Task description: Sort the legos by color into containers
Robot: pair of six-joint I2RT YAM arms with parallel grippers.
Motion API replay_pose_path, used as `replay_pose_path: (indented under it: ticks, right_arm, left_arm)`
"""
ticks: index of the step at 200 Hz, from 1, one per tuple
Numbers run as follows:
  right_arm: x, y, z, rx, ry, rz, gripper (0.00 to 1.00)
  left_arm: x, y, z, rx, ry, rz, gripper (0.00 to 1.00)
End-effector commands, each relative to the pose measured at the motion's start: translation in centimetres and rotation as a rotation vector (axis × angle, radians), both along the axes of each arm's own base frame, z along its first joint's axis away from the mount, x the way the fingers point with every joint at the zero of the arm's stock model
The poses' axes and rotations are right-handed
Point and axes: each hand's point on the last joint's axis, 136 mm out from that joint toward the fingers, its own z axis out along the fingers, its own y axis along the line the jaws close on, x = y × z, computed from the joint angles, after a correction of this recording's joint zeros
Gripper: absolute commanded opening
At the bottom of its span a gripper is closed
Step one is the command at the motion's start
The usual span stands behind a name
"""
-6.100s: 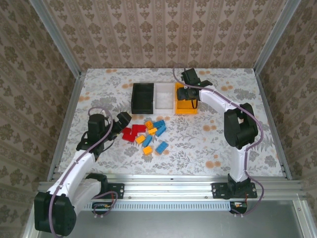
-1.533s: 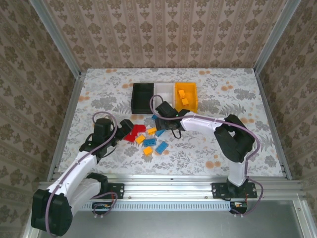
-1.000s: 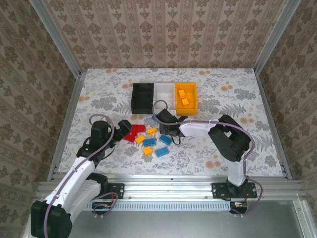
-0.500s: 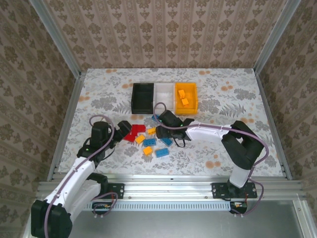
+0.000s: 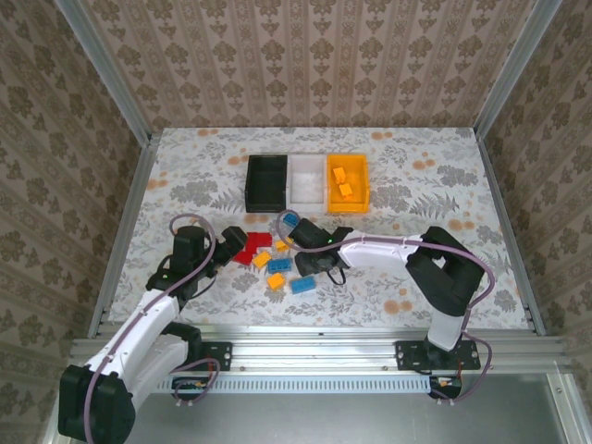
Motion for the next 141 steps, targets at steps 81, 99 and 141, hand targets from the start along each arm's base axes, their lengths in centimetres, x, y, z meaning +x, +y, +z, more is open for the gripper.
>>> replay_pose_path:
  ticks: [81, 99, 141]
  right_arm:
    - [3.2, 0.1, 4.4, -0.031, -0.170, 0.004, 0.27]
    - [4.9, 0.5, 7.4, -0.007, -0.238, 0.001, 0.27]
    - [12.8, -0.6, 10.6, 0.054, -0.310, -0.093, 0.27]
  left_arm:
    - [-0.3, 0.4, 0.8, 0.008, -0.036, 0.003, 1.00]
    - [-0.2, 0.4, 0.9, 0.005, -0.041, 0.007, 1.00]
    - [-0.2, 0.1, 0.7, -0.012, -0.033, 0.007, 1.00]
